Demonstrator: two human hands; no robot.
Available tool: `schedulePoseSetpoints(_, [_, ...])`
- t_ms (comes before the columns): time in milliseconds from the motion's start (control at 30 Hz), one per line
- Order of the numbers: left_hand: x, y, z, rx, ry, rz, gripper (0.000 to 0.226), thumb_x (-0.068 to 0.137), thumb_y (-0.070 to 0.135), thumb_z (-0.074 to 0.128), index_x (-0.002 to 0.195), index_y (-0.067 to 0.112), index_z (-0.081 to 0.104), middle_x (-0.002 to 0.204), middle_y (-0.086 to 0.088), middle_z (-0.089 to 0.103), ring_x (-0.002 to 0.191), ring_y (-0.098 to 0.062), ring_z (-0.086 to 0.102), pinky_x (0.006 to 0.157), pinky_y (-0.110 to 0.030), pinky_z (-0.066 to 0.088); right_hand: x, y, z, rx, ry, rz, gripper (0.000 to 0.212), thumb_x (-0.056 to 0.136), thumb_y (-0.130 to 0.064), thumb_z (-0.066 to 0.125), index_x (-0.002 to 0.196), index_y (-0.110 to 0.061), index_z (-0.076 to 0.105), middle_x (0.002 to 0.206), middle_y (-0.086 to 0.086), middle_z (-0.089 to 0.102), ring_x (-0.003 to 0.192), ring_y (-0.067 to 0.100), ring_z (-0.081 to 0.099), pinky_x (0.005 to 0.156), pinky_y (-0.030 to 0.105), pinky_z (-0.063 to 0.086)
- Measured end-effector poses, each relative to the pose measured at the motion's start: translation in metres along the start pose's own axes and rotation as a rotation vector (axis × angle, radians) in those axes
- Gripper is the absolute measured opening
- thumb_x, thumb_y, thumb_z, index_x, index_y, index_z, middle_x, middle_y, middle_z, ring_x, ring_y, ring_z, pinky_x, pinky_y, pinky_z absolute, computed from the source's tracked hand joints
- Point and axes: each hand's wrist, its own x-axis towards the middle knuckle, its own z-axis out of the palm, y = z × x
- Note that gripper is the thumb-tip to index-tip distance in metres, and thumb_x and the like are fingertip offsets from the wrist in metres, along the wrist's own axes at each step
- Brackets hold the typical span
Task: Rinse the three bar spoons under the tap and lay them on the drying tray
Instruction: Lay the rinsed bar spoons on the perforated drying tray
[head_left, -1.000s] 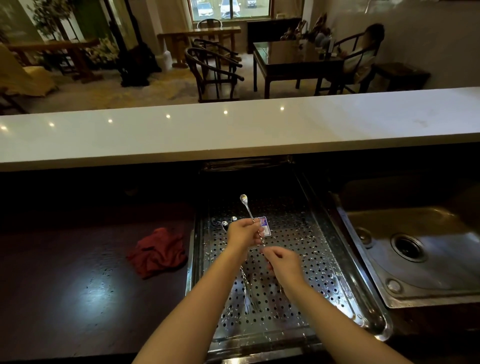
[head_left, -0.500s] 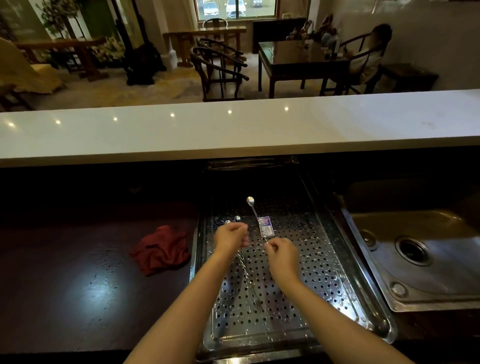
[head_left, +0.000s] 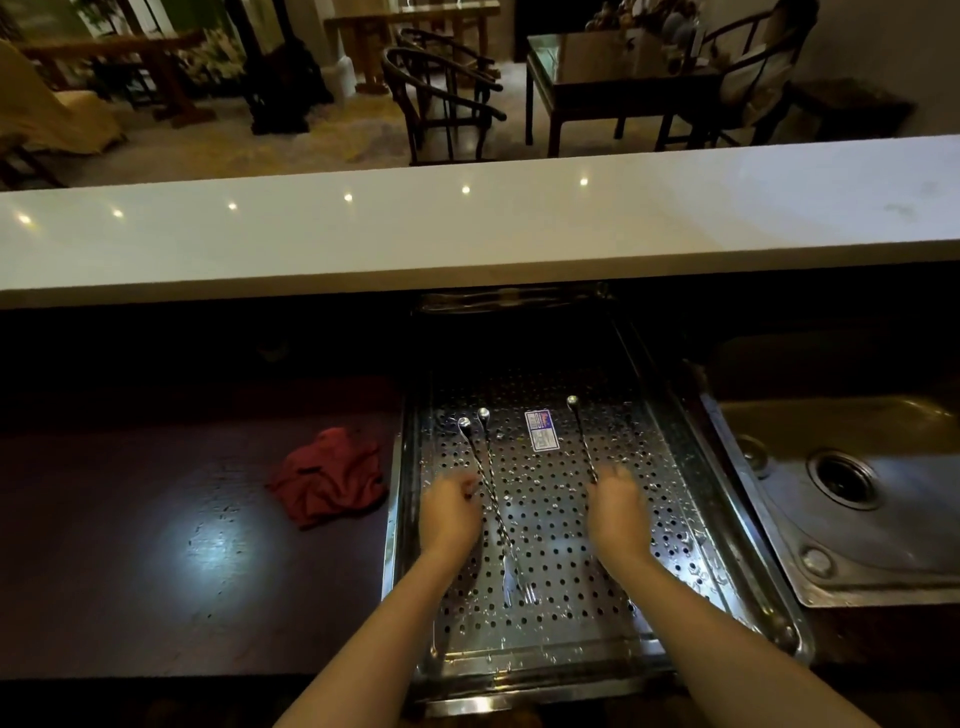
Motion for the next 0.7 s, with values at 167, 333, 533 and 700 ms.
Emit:
schedulePoseSetpoints(167, [-0.007,-0.018,0.003,0.341,0.083,0.168,0.044,0.094,0.021,0.048,0.137,0.021,0.044,0.147,0.000,0.039,0.139,-0.019,0.028,0.115,-0.034,0.021,0.000,-0.008,-0.002,-0.048,0.108,-0.005,0.028,0.089,0.000,0.050,0.117,-0.004,0.055,0.115,0.011,0.059,0.098,0.021,0.056,0.072,0.023,0.043])
schedulePoseSetpoints(333, [-0.008,-0.030,0.008,0.497,-0.047,0.204,0.051,0.100,0.029,0.030,0.149,0.023,0.016,0.160,-0.004,0.005,0.148,-0.021,-0.002,0.119,-0.034,-0.004,-0.022,-0.038,0.009,-0.011,-0.090,-0.319,0.026,0.095,-0.023,0.046,0.117,-0.012,0.054,0.119,0.003,0.055,0.110,0.017,0.049,0.096,0.027,0.044])
schedulePoseSetpoints(533, [-0.010,-0.028,0.011,0.460,-0.041,0.199,0.051,0.100,0.027,0.031,0.149,0.021,0.019,0.160,-0.005,0.007,0.148,-0.021,-0.001,0.119,-0.031,-0.003,-0.040,-0.067,0.016,-0.052,-0.335,-0.281,0.034,0.093,-0.022,0.052,0.123,-0.006,0.046,0.122,0.013,0.055,0.107,0.027,0.057,0.086,0.035,0.048])
schedulePoseSetpoints(700, [-0.013,-0.023,0.014,0.368,0.040,0.187,0.044,0.096,0.024,0.041,0.139,0.016,0.041,0.148,-0.005,0.034,0.140,-0.020,0.023,0.117,-0.030,0.018,-0.032,-0.066,0.016,0.033,-0.384,-0.212,0.009,0.091,-0.010,0.049,0.099,-0.008,0.052,0.099,0.015,0.064,0.080,0.023,0.055,0.063,0.027,0.036])
